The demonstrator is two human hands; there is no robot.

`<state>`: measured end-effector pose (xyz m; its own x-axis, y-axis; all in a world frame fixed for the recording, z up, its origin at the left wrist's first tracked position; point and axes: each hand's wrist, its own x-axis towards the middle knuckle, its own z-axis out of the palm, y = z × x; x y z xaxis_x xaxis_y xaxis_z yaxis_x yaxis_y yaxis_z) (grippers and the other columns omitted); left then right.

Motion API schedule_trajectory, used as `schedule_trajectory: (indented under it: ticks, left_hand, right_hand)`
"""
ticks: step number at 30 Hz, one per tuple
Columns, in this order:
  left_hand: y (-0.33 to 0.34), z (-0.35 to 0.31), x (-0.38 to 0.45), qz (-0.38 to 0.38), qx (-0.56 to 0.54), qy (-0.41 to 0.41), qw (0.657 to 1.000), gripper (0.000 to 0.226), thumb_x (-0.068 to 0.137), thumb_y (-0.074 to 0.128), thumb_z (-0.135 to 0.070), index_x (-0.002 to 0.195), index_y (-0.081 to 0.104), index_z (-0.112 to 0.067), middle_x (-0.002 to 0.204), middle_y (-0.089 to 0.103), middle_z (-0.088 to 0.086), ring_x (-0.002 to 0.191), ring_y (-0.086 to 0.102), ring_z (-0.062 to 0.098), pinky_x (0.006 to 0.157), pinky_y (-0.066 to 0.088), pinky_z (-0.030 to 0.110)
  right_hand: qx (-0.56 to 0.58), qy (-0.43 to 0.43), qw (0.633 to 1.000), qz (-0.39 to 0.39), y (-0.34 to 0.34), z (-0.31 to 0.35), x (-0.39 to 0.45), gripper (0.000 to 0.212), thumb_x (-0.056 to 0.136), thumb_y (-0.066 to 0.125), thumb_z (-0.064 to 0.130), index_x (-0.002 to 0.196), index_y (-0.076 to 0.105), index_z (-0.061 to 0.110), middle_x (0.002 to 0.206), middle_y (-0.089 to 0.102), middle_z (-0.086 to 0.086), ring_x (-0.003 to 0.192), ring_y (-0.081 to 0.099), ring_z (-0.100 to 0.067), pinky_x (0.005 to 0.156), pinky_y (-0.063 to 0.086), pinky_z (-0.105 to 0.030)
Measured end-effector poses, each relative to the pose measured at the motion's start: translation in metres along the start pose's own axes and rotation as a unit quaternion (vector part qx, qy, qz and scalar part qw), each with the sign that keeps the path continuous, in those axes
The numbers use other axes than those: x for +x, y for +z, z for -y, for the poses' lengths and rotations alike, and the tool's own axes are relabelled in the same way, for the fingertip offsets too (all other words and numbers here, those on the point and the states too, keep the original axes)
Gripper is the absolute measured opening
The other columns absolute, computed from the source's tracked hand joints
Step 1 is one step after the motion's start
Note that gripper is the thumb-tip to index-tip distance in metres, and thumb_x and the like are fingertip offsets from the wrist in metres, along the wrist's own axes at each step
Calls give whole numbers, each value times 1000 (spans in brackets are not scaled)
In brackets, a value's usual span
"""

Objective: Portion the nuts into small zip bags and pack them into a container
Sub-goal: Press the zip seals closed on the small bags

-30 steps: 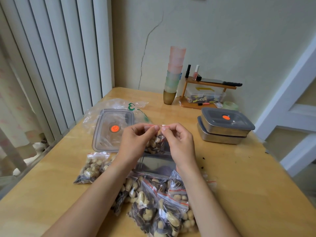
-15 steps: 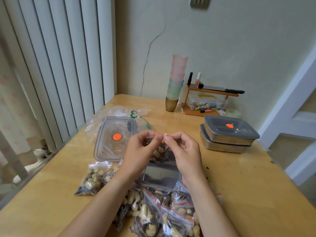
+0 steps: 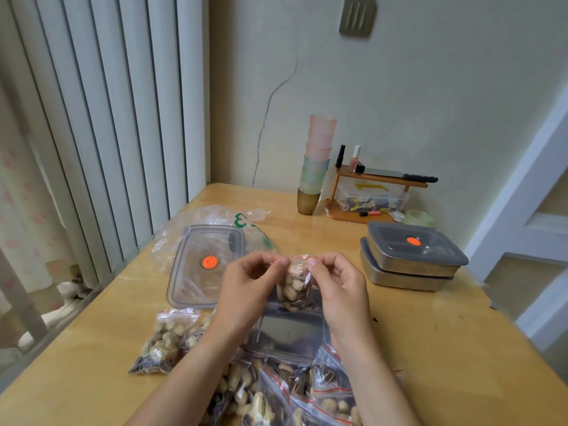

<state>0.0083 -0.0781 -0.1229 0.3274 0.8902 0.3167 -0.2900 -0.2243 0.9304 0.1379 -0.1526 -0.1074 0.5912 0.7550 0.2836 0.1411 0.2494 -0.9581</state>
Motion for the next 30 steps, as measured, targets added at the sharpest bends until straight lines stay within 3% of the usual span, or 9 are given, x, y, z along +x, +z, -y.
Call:
schedule_trajectory:
  ticks: [5, 8, 10, 13, 17, 19, 22, 28, 30]
  left_hand:
    - [1, -1, -1, -7, 13, 12, 1000, 18, 92, 73, -19, 84, 74, -3, 74, 70, 20, 66, 62, 22, 67, 49, 36]
    - [-1, -3, -1, -9, 13, 12, 1000, 18, 88, 76, -21, 87, 77, -3, 79, 74, 18, 73, 69, 31, 73, 54, 44]
    - [-3, -4, -2, -3, 14, 8, 1000, 18, 85, 78, -23, 90, 79, -5, 83, 76, 15, 83, 72, 39, 81, 57, 50]
    - [-3, -6, -3, 25, 32, 7, 999, 14, 87, 76, -19, 92, 81, -7, 86, 78, 11, 85, 74, 32, 80, 60, 43]
    - [-3, -5, -2, 47, 32, -10, 998, 14, 92, 72, -17, 100, 77, -7, 94, 77, 12, 95, 73, 34, 87, 58, 43]
    - [-4, -5, -1, 43, 30, -14, 999, 16, 93, 72, -20, 102, 74, -8, 96, 76, 10, 94, 73, 31, 88, 58, 43]
    - [-3, -9, -3, 30, 19, -15, 999, 17, 96, 68, -19, 95, 71, -2, 84, 74, 9, 78, 69, 16, 79, 56, 35]
    - [-6, -7, -2, 19, 52, 20, 998, 19, 99, 65, -25, 91, 71, -9, 87, 69, 21, 79, 65, 34, 82, 53, 57]
    - [-7, -7, -2, 21, 60, 30, 998, 21, 100, 63, -28, 90, 70, -11, 85, 69, 17, 78, 62, 28, 78, 52, 55]
  right_hand:
    - [-22, 16, 999, 22, 4, 1, -3, 15, 100, 64, 19, 86, 66, 13, 78, 71, -10, 69, 60, -12, 66, 48, -32]
    - [-16, 47, 997, 62, 3, 0, -4, 13, 90, 61, 39, 91, 62, 27, 88, 74, 1, 82, 66, -15, 76, 50, -44]
    - [-17, 39, 995, 86, 2, -1, -4, 22, 82, 64, 48, 95, 61, 30, 95, 73, 1, 93, 68, -17, 85, 52, -46]
    - [-33, 5, 994, 106, 3, 2, -4, 28, 80, 71, 50, 90, 65, 25, 85, 71, 3, 84, 66, -13, 78, 52, -39]
    - [-74, -28, 993, 88, 2, 1, -3, 31, 78, 71, 56, 85, 69, 26, 77, 71, 3, 75, 64, -11, 72, 52, -42]
    - [-90, -33, 993, 75, 3, 0, -3, 20, 85, 72, 50, 86, 70, 30, 78, 72, 4, 74, 67, -12, 71, 53, -41]
    - [-93, -30, 994, 48, 0, -3, 1, 8, 96, 71, 31, 88, 71, 33, 85, 75, 4, 82, 71, -13, 73, 56, -35]
    - [-72, -10, 993, 93, 1, -3, -1, 16, 89, 69, 43, 90, 70, 27, 90, 74, 3, 92, 69, -18, 84, 55, -45]
    - [-63, -10, 993, 104, 2, -2, -2, 21, 84, 70, 44, 91, 71, 24, 93, 75, 3, 96, 70, -15, 86, 55, -45]
